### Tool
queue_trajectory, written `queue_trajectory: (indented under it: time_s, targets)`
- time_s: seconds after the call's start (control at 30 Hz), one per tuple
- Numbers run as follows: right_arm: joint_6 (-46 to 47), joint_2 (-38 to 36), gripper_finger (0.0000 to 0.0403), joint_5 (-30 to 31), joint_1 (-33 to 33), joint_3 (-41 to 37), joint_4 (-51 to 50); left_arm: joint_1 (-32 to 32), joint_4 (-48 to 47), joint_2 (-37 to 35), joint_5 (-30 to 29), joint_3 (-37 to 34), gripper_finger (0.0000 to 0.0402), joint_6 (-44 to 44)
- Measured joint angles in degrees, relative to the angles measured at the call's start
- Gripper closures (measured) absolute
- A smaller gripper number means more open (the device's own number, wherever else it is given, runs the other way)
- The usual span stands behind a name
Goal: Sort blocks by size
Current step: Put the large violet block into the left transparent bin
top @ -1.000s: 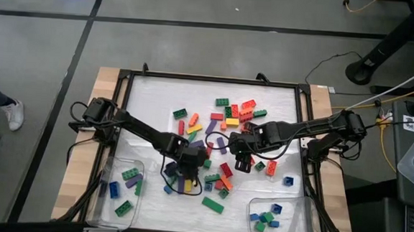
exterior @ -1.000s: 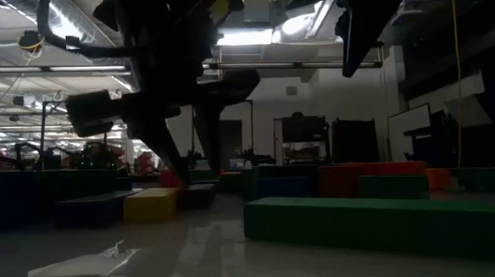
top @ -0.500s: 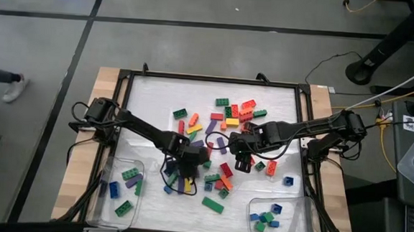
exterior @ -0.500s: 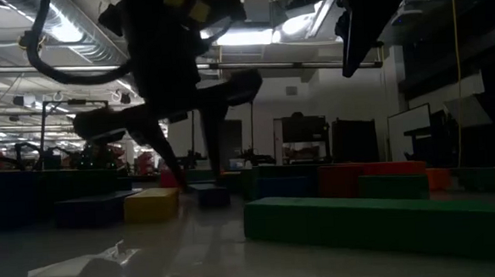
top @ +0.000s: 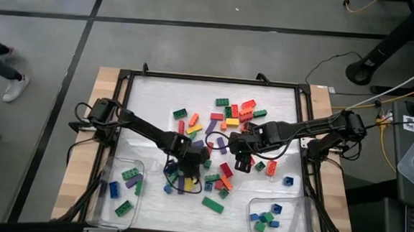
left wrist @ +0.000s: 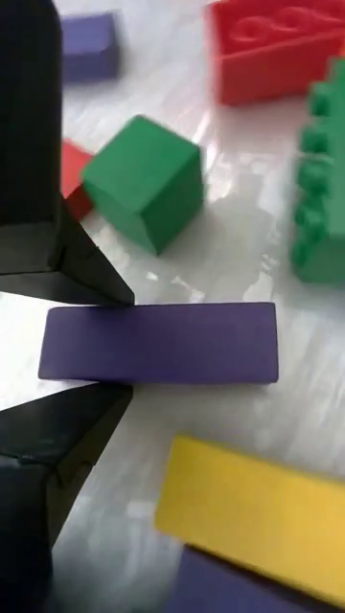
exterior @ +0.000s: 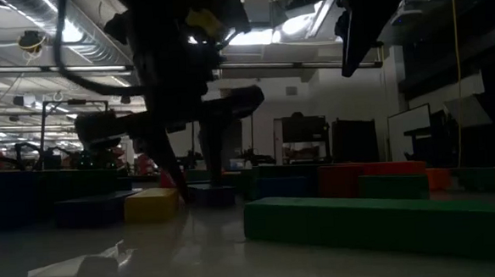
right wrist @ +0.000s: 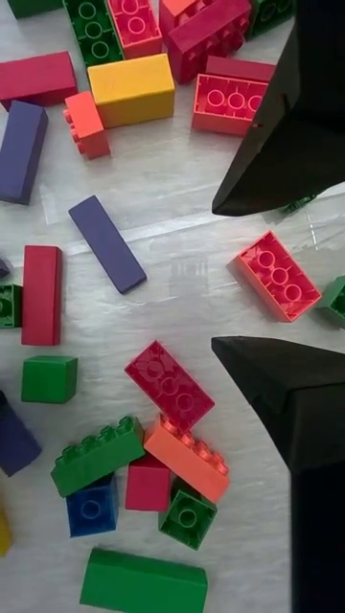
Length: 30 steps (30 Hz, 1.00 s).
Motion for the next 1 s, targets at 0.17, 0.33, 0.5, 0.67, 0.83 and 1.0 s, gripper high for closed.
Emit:
queue_trajectory:
  time_s: [0.17,0.33,0.5,0.67,0.83,1.0]
  targets:
    - [-0.3,0.0,0.0187,-1.9,0.0,0.0,0.2,1.2,-0.4,0.1,4.2,0.0,0.0274,-12.5]
    - [-0.6,0.0,0.0187,-4.6,0.1,-0.1,3.7,2.2,-0.3,0.1,8.5,0.0,0.0316,-21.9]
    - [-1.5,0.0,0.0187,-7.9,1.4,-3.2,13.4,2.5,0.0,-0.5,9.3,-0.2,0.032,-29.6]
    - [-3.9,0.4,0.0187,-8.5,4.5,-7.9,22.2,2.5,-1.6,-3.6,8.6,-0.4,0.032,-34.3]
    - [-5.0,0.4,0.0187,-6.7,6.5,-12.9,34.3,2.0,-5.9,-9.6,8.6,-0.3,0.032,-41.2]
    - [-5.2,1.5,0.0187,-4.4,6.9,-16.6,42.9,-0.2,-9.5,-17.2,8.7,-0.3,0.0316,-47.9]
